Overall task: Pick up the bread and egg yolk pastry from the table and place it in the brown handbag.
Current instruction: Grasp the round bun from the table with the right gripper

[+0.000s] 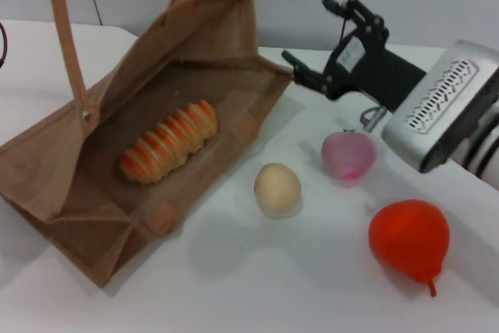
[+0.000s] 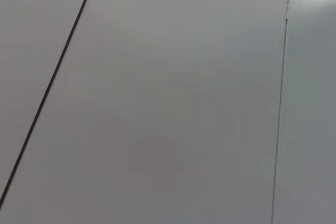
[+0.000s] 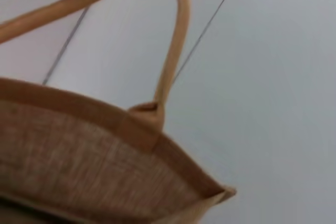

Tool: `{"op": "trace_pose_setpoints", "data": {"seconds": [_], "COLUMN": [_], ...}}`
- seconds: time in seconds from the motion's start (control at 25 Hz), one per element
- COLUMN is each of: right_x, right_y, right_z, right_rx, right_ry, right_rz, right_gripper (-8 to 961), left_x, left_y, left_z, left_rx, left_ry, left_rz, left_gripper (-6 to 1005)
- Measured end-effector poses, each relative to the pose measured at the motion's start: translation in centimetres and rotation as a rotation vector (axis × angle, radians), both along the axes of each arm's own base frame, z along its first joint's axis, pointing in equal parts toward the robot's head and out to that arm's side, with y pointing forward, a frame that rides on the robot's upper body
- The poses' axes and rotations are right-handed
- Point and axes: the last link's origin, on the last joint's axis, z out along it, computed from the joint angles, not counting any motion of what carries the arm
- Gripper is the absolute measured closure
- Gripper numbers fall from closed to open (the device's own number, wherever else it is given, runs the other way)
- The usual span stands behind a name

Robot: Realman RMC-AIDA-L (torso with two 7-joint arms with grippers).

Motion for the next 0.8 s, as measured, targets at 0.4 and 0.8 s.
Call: {"op": "trace_pose_setpoints", "data": {"seconds": [0.4, 0.8], "right_x": [-0.9, -1.1], "right_y": [-5.0, -7.1], "right_z": [-1.0, -4.3], "right_rx": [-0.2, -0.352], "right_ry": [-0.207, -0.358], "right_rz": [-0.064, -0.117], "right_gripper": [68, 72], "left_x": [0.0, 0.9], "left_y": [0.0, 0.6], "left_z": [0.0, -0.5], "left_rx": [0.001, -0.014], "left_ry": [-0.001, -0.001], "left_rz": [0.003, -0.018], "left_gripper": [913, 911]}}
